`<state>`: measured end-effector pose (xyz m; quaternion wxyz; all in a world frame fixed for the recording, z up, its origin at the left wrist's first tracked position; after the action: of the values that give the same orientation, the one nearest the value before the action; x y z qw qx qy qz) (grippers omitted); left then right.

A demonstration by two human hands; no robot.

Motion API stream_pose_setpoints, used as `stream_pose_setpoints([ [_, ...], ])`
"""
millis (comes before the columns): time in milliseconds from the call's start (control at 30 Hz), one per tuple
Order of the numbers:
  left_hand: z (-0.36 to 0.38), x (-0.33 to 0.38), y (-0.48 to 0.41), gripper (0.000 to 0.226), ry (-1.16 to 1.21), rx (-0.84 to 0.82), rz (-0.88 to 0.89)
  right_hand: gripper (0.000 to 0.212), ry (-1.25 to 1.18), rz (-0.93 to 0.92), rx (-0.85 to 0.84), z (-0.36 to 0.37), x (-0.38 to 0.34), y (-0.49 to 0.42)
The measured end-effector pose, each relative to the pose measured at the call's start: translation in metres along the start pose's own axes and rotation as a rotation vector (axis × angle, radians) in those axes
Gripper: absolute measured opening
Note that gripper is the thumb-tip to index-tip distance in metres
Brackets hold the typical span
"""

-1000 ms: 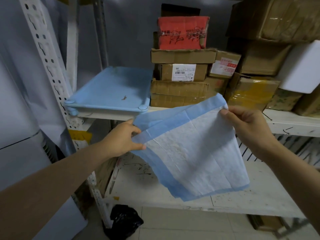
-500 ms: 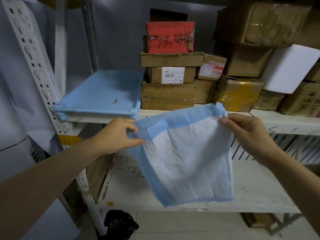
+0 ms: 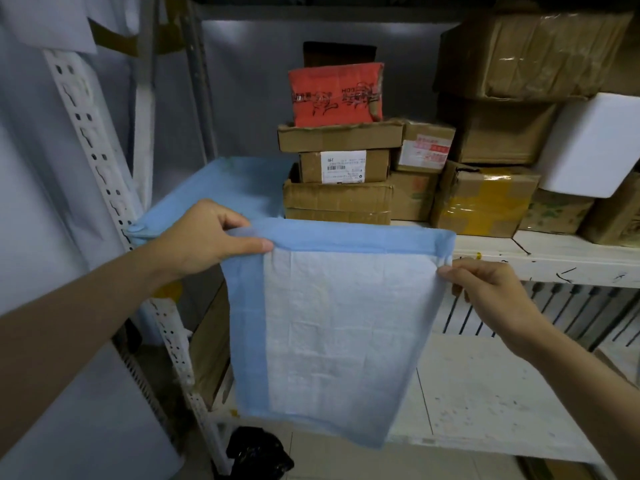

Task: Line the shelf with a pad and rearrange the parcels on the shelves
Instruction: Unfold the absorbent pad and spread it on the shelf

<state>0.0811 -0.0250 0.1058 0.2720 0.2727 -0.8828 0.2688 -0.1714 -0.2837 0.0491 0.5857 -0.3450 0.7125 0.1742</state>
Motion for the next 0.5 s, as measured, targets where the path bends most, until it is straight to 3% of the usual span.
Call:
stream_pose_setpoints([
  [167,-0.018,-0.001,0.008,0.021,-0.116,0.162,-0.077,0.040,-0.010,0.009,-0.089,0.014,-0.003,-0.013],
  [333,-0.050,-0.004,0.021,0.018,-0.325,0.205,-0.138,0.041,-0.083,0.020,-0.206,0.042,-0.014,-0.022],
  [500,-0.085,-0.019,0.040,0.033,-0.333,0.335,-0.361,0.024,-0.340,0.057,-0.309,0.091,-0.036,-0.020],
])
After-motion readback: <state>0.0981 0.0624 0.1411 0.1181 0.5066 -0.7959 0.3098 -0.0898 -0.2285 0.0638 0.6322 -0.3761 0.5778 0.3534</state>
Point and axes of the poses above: each hand's wrist, its own y-axis away from the middle knuckle, its own z-axis out of the palm, x = y × z, the point moved 7 cm from there along -y, towards the middle knuckle, and after that the axes turned 8 degrees about -y, right-handed, at the moved point
